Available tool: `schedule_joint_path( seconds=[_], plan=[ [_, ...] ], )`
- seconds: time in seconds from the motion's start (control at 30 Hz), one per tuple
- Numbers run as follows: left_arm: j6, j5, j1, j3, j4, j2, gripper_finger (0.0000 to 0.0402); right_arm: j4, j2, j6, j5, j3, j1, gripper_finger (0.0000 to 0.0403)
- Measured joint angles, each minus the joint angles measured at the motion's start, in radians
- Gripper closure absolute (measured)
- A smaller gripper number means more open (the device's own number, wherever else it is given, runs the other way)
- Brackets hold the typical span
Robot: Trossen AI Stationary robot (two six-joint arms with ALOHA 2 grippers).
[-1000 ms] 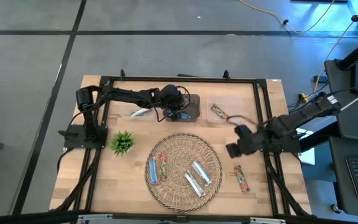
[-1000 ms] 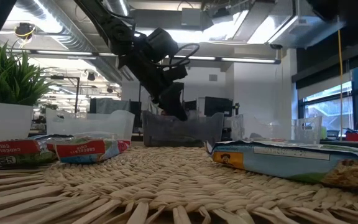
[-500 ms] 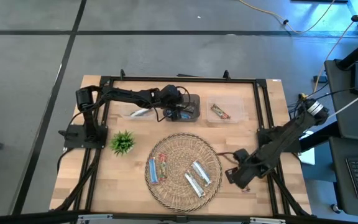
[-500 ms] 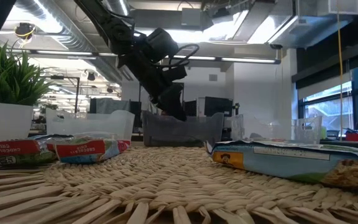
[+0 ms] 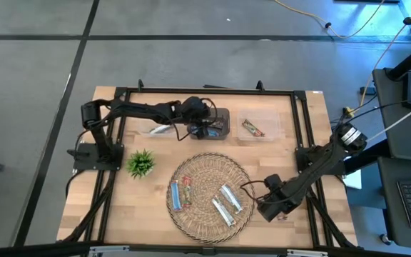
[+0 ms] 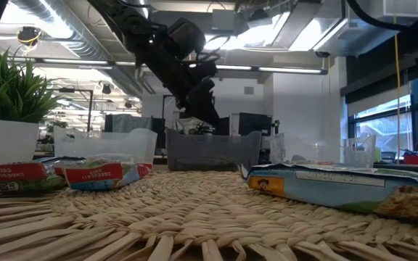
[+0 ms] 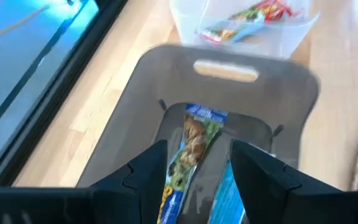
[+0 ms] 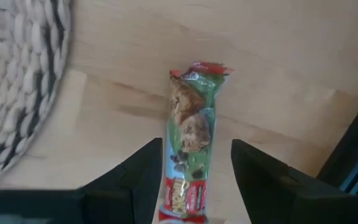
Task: Pick and place Granola Bars by type
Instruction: Put the red granola bar into the right transparent bin
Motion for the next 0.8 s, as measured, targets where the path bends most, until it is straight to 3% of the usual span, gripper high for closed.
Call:
schedule_joint_path(
  seconds=[0.3, 0.57, 0.8],
  plan=[
    [0.000, 0.000, -0.025, 0.000, -0.003, -0.050, 0.0233, 0.006, 0.043, -0.003, 0.000, -0.003, 0.000, 0.0209],
    [0.001, 0.000, -0.053, 0.000, -0.007, -0.104, 0.0233, 0.162, 0.044, -0.003, 0.001, -0.108, 0.000, 0.0209],
    [0.025, 0.000, -0.067, 0.000, -0.036, -0.167, 0.0233, 0.181, 0.040, -0.006, 0.001, -0.123, 0.000, 0.0227]
  ],
)
